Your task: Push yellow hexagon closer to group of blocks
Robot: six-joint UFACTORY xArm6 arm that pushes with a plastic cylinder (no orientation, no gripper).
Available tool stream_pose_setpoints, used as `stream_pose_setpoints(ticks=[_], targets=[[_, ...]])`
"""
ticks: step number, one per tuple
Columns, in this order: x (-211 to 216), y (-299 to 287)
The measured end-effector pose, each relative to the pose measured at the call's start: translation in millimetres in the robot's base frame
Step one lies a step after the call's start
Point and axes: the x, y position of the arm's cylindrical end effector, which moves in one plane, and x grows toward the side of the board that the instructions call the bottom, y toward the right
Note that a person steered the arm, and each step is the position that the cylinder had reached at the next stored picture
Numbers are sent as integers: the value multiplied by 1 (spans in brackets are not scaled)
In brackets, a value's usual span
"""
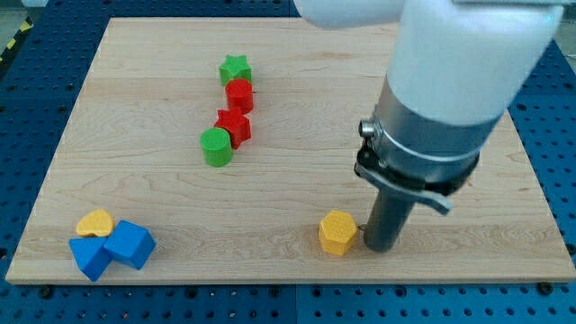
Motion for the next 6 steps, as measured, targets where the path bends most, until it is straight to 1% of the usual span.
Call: stream_pose_setpoints(ticks=[1,2,3,4,5,6], targets=[[-12,-29],[-10,-39],[12,-18],[16,-20],[15,-49],[7,-93]])
